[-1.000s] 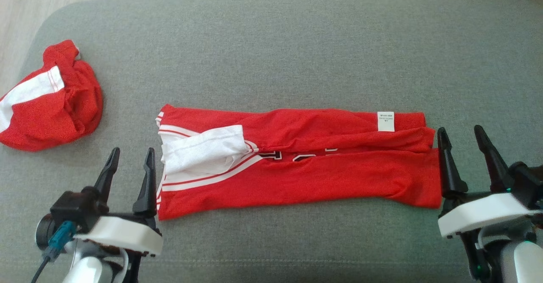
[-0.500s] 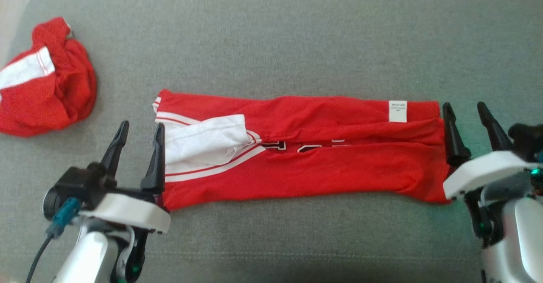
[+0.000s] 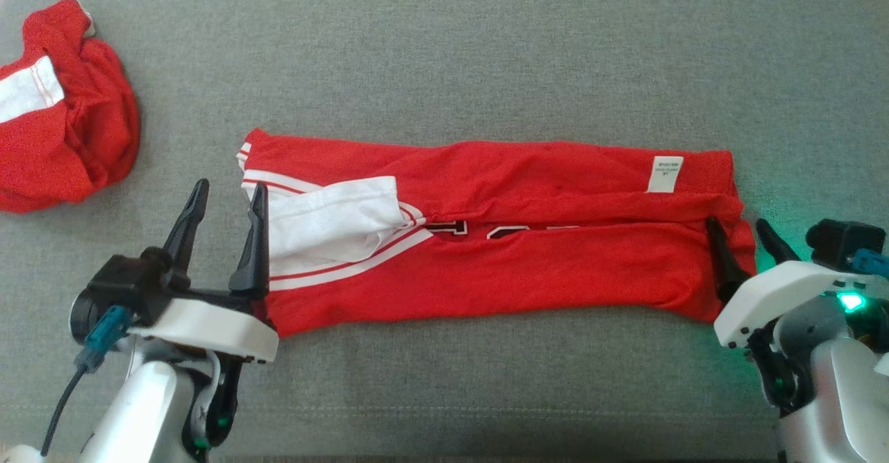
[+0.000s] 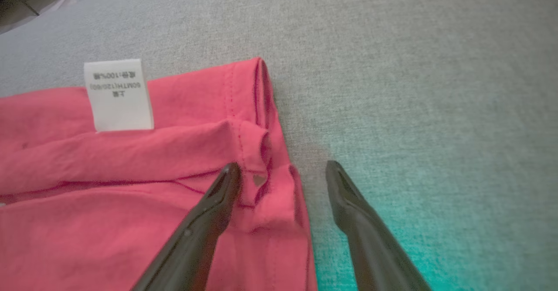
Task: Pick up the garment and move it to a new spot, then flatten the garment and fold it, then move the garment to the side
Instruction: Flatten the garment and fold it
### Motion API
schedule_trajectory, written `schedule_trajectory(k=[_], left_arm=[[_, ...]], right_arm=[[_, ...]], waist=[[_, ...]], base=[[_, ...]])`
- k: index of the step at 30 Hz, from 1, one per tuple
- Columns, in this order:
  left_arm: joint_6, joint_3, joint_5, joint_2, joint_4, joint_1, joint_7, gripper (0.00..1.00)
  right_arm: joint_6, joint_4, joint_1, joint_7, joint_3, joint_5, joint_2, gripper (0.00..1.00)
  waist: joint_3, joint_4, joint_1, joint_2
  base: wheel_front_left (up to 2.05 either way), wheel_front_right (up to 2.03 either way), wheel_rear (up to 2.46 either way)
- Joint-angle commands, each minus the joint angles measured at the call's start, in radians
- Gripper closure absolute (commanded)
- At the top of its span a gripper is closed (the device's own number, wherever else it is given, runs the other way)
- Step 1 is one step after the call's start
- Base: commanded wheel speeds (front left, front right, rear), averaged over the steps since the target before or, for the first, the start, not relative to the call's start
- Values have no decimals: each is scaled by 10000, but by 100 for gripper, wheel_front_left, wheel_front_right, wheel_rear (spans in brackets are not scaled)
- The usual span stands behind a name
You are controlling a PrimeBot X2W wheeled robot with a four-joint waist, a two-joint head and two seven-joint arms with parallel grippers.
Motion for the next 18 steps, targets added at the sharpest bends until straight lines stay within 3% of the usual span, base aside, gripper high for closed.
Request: schedule_trajectory(k=[1, 5, 6, 8, 9, 18], left_arm=[[-30, 498, 125, 179, -222, -451, -102, 0], [-39, 542, 168, 166, -157, -502, -115, 0], [-45, 556, 172, 164, -143, -511, -117, 0], [-54, 578, 181, 154, -116, -529, -121, 0], [-54, 590, 187, 144, -109, -534, -123, 0], [-67, 720, 225, 99, -84, -438, -133, 0]], right_arm=[[-7, -233, 52, 176, 344, 61, 40, 0], [-7, -195, 134, 416, 546, 242, 124, 0], [-7, -177, 156, 488, 614, 300, 142, 47], [-7, -173, 200, 558, 686, 393, 170, 96], [-7, -182, 213, 562, 728, 465, 180, 100], [-7, -564, 288, 165, 372, 727, 77, 100]], waist=[[25, -19, 0, 0], [62, -16, 0, 0], [63, -12, 0, 0], [64, 6, 0, 0], [64, 11, 0, 0], [-57, -13, 0, 0]], base=[[0, 0, 0], [0, 0, 0], [0, 0, 0], [0, 0, 0], [0, 0, 0], [0, 0, 0]])
